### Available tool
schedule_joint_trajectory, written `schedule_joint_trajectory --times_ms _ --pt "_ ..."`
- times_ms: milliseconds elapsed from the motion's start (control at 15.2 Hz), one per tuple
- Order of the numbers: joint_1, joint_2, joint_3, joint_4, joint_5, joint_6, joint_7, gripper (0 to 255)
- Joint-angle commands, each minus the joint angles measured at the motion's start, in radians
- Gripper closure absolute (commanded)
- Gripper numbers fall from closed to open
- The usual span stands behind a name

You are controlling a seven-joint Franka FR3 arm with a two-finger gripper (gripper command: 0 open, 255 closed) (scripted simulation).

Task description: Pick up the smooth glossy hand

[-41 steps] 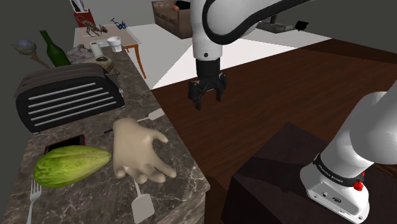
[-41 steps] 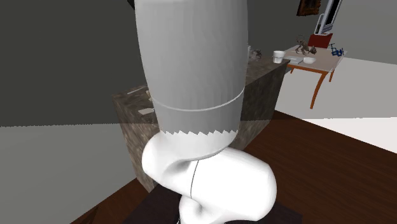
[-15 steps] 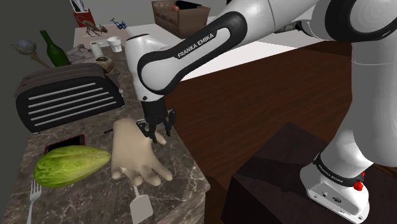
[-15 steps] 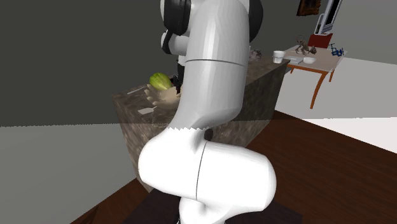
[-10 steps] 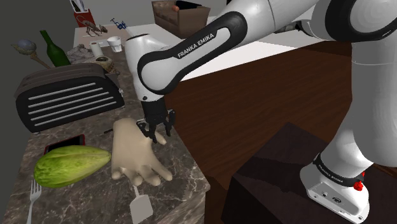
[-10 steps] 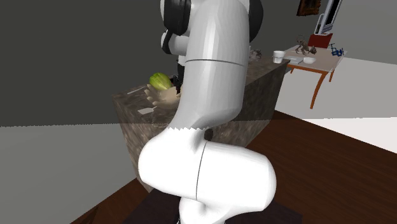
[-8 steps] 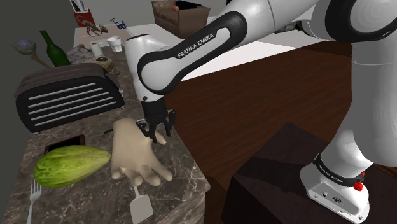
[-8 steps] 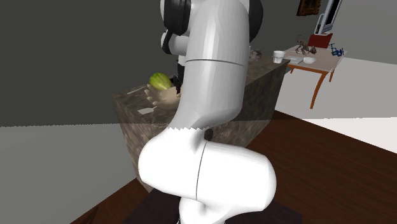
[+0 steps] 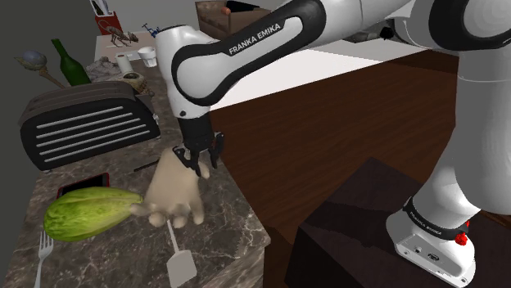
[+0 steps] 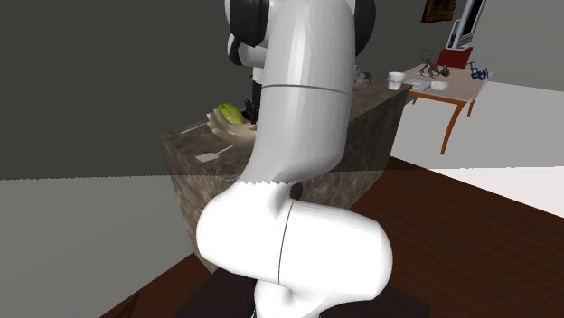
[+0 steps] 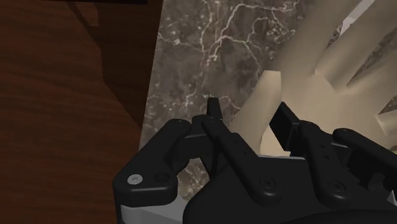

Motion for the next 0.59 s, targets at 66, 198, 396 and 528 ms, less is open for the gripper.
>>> schedule_joint_trajectory --times_ms 66,198,396,528 --pt "-0.002 -0.015 0.003 0.022 0.005 -0.034 0.002 255" --pt "-0.002 -0.023 0.004 0.038 0.007 -0.057 0.003 255" --pt "-0.003 -0.034 0.007 0.064 0.011 -0.093 0.006 255" --pt "-0.003 -0.035 0.007 0.065 0.011 -0.095 0.006 255"
